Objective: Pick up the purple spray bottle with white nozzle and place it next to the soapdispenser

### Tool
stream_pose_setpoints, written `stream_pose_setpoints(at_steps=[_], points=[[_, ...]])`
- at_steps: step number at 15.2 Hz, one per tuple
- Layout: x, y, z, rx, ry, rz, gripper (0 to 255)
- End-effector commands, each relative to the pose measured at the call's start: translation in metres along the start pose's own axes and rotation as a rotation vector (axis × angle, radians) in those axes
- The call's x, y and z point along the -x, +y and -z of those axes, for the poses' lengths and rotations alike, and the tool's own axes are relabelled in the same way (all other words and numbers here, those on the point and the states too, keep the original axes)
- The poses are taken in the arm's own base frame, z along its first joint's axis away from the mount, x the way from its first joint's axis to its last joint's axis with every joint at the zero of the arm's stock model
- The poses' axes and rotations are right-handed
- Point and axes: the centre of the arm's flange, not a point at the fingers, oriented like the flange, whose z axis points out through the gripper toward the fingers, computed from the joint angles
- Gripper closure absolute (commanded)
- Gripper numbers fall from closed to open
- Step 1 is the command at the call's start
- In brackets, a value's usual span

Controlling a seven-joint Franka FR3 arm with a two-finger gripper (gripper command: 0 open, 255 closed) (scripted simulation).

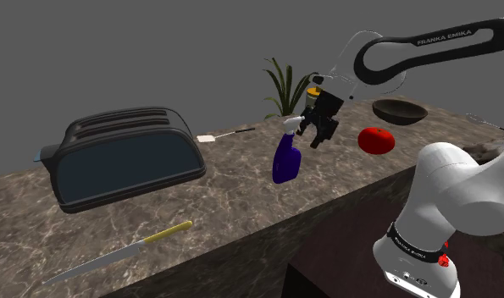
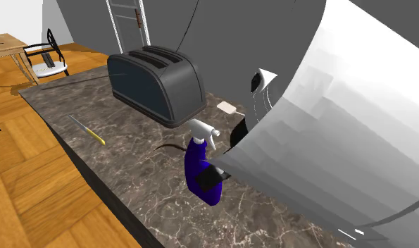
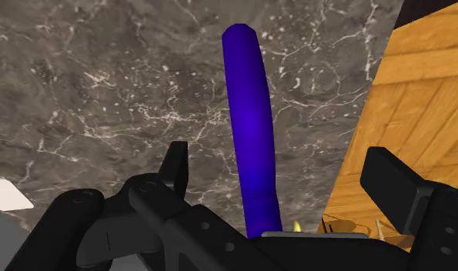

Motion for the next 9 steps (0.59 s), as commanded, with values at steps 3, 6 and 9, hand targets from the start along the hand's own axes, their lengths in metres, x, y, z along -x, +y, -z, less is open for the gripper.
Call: stream_pose_setpoints(at_steps=[3,6,9], points=[[-0.003,0.01,-0.027,-0.022,0.077,0.165,0],[-0.004,0.01,-0.043,-0.022,0.077,0.165,0],[-0.005,0.009,-0.057,-0.022,0.077,0.165,0]])
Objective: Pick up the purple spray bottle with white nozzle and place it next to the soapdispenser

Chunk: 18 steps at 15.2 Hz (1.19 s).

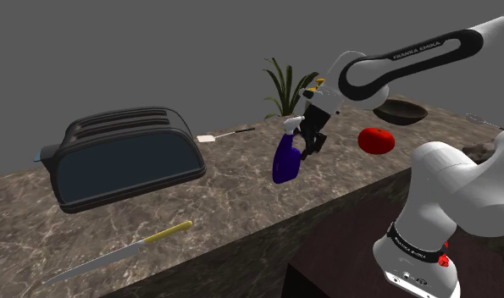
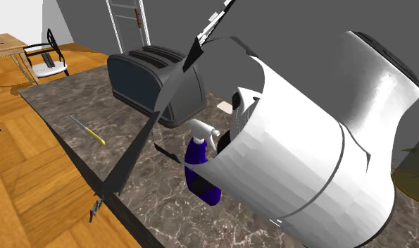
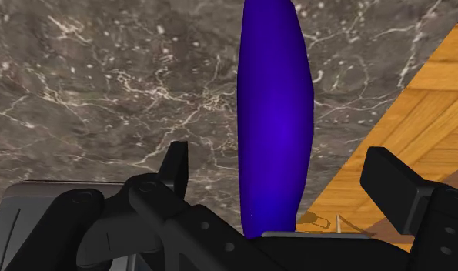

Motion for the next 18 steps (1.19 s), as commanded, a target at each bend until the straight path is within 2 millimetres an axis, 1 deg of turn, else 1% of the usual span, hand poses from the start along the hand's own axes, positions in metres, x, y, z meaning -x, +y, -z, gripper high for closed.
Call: stream_pose_setpoints(at_steps=[1,7,8,17,18], points=[[-0.0002,0.0,-0.0043,0.001,0.0,0.0,0],[-0.0002,0.0,-0.0043,0.001,0.0,0.0,0],[-0.0002,0.0,-0.0043,0.001,0.0,0.0,255],[-0.0002,0.0,-0.0043,0.001,0.0,0.0,255],[-0.0031,-0.0001,0.0001,0.001,0.0,0.0,255]])
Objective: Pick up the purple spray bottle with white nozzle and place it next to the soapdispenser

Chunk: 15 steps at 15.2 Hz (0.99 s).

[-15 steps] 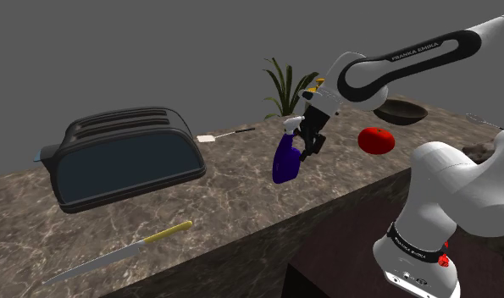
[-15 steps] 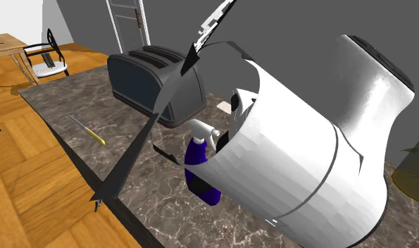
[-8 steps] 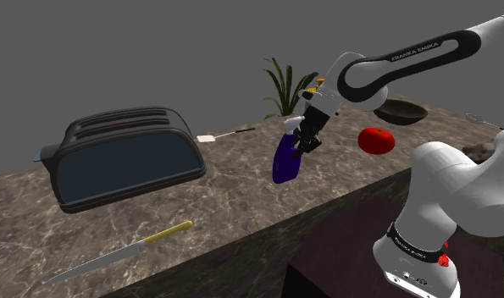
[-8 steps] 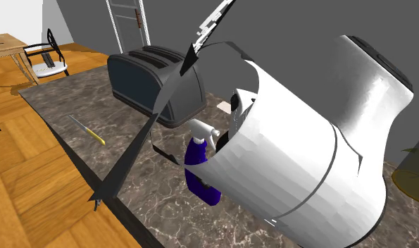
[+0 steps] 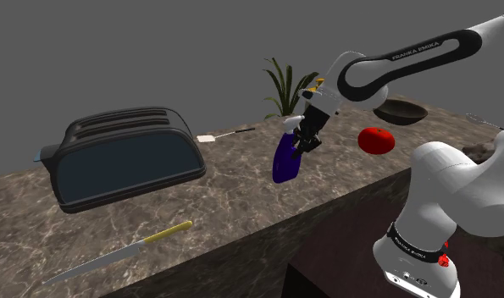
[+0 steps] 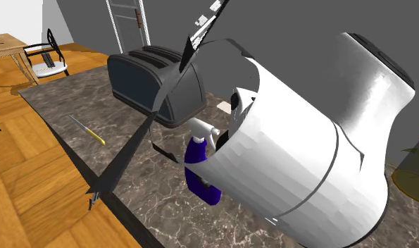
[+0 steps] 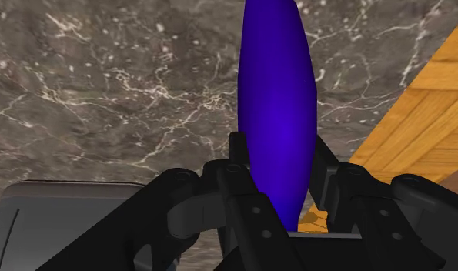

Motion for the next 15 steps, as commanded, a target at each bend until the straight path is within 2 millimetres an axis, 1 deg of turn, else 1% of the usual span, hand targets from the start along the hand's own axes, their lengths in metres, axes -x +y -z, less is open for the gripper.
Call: stream_pose_setpoints(at_steps=[1,15], points=[[-0.004,0.0,0.007,0.0,0.0,0.0,255],[-0.044,0.0,0.069,0.0,0.0,0.0,255]])
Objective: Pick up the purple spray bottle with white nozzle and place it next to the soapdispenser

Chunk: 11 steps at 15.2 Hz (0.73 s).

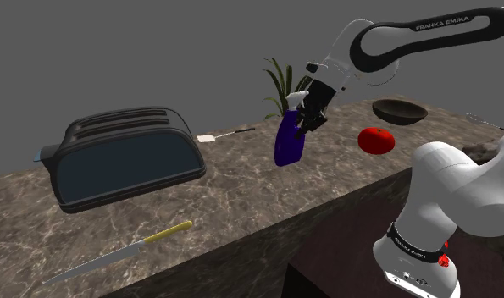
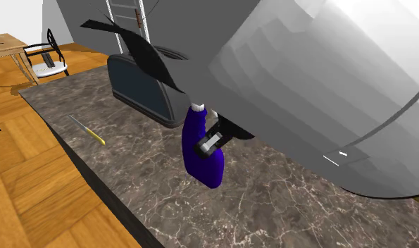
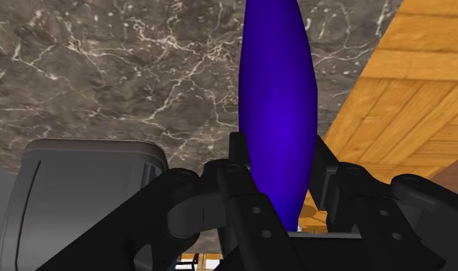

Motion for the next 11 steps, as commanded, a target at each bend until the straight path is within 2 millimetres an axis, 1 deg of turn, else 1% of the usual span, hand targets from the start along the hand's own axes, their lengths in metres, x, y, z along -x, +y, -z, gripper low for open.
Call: stream_pose_setpoints(at_steps=[1,11], points=[[-0.006,0.0,0.009,0.0,0.0,0.0,255],[-0.035,-0.001,0.053,0.0,0.0,0.0,255]])
